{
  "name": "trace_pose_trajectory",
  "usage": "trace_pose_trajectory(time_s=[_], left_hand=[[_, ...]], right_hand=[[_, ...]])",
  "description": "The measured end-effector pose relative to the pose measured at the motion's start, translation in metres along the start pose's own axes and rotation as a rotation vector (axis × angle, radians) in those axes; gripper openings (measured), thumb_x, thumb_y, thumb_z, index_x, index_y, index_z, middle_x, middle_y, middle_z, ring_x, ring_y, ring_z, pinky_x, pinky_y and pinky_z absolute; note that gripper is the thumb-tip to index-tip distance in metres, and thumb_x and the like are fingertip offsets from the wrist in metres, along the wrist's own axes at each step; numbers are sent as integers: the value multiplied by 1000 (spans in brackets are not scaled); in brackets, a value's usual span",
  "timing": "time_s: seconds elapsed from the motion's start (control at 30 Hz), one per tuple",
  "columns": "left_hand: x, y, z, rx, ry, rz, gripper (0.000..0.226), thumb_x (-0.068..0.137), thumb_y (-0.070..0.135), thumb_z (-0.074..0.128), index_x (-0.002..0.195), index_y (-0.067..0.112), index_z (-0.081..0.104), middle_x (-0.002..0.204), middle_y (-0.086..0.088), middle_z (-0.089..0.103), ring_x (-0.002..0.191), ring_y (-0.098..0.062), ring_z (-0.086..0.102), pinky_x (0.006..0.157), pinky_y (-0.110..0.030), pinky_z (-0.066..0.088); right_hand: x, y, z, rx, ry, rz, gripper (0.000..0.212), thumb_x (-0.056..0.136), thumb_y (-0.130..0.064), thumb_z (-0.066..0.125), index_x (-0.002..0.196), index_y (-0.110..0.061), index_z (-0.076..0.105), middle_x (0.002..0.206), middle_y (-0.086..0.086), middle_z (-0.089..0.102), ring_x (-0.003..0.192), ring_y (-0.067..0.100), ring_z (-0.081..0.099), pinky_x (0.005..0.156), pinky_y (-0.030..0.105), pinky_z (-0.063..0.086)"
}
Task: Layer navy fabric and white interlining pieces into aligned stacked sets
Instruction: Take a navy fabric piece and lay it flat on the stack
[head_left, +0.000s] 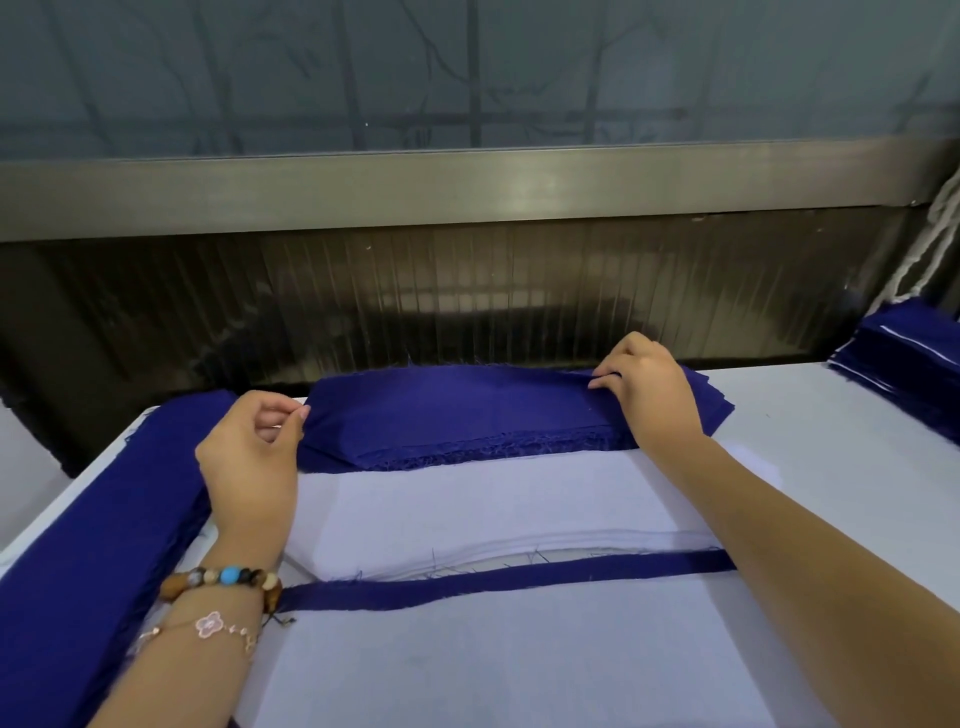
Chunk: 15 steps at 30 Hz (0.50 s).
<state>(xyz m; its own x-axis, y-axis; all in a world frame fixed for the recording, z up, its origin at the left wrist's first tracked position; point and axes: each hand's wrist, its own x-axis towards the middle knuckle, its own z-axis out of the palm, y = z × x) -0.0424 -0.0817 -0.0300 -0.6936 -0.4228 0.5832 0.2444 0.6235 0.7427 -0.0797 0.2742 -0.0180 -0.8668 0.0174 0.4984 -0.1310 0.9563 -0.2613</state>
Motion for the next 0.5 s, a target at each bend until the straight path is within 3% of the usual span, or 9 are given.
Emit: trace_pose_trajectory(time_s=[0.1,0.2,0.3,0.5], left_hand=[[0,-1,0,6,-8,0,6,88,10,67,93,13,67,82,1,64,72,-1,59,66,2,43],[1,-4,2,51,-47,-5,5,87,7,67,92,9,68,84,-2,66,70,-3,57,61,-6,45],[3,-10,5,123,-164,-25,8,88,7,67,95,8,71,95,-6,69,84,-12,58,75,-18,42],[3,-10,4,192,-204,49,25,87,12,69,112,9,69,111,-10,66,100,-22,58,88,-36,46]], right_hand=[[0,1,0,-26,-33,13,27,89,-1,60,113,-8,70,115,8,55,109,24,53,100,31,46],[-2,-2,-1,-15,-39,12,27,96,-16,54,119,-16,67,118,4,53,111,21,47,98,31,44],[-3,-5,-4,-8,-76,9,33,96,-24,55,129,-23,58,123,2,50,113,20,48,95,33,46],[0,-9,-7,-8,-133,20,19,93,-26,60,110,-21,66,114,0,57,105,18,52,89,34,49]])
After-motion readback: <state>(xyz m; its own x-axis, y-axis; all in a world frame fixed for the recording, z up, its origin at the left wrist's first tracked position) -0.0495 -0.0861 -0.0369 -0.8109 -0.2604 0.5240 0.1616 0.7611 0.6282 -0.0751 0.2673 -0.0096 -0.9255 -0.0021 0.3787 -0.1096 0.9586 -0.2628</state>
